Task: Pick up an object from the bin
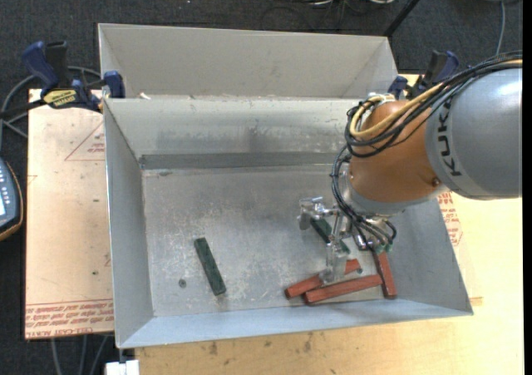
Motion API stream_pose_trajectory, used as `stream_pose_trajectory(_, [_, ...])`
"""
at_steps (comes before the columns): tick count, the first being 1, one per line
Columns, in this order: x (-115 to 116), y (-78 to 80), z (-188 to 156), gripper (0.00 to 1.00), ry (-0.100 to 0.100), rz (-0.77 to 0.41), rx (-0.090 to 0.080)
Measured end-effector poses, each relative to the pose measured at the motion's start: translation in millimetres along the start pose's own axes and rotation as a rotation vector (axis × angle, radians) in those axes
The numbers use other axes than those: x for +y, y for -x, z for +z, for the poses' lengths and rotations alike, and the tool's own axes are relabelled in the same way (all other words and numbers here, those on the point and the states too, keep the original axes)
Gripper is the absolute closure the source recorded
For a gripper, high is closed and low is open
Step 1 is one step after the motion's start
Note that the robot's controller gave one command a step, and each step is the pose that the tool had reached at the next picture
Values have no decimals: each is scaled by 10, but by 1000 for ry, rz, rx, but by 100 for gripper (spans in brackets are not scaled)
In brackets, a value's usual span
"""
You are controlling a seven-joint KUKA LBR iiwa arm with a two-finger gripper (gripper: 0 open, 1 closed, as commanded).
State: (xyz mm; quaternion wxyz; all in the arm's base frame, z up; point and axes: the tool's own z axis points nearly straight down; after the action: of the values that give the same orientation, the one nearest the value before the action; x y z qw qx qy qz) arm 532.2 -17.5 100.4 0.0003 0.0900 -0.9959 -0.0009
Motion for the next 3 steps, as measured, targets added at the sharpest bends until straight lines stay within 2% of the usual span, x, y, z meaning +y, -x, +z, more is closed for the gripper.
stream_pose_trajectory(1, [-187, -481, 11, 0, -1, -129, 1])
stream_pose_trajectory(2, [-257, -496, 286, 0, -4, -60, -16])
stream_pose_trajectory(3, [-257, -460, 272, 0, -3, -60, -13])
